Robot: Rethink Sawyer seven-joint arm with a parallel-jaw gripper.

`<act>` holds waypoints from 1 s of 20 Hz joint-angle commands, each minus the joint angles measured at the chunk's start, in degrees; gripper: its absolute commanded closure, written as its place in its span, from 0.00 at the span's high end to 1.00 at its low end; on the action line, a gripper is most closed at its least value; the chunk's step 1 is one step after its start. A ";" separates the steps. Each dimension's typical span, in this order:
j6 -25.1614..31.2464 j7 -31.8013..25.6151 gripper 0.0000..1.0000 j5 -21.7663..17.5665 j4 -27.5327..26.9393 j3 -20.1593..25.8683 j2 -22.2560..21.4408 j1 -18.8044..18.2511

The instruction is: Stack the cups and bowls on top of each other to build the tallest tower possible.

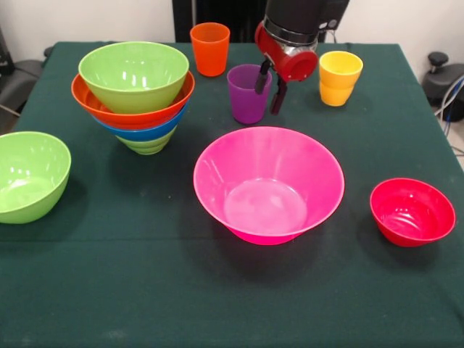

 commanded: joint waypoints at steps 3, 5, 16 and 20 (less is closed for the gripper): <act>1.54 6.88 1.00 1.62 3.25 7.49 0.05 0.06; 0.88 6.41 1.00 1.33 3.03 7.83 1.22 -0.48; -2.10 6.55 1.00 0.73 7.84 8.40 -1.46 -0.95; -2.60 6.34 1.00 0.37 9.49 8.05 -2.41 -1.34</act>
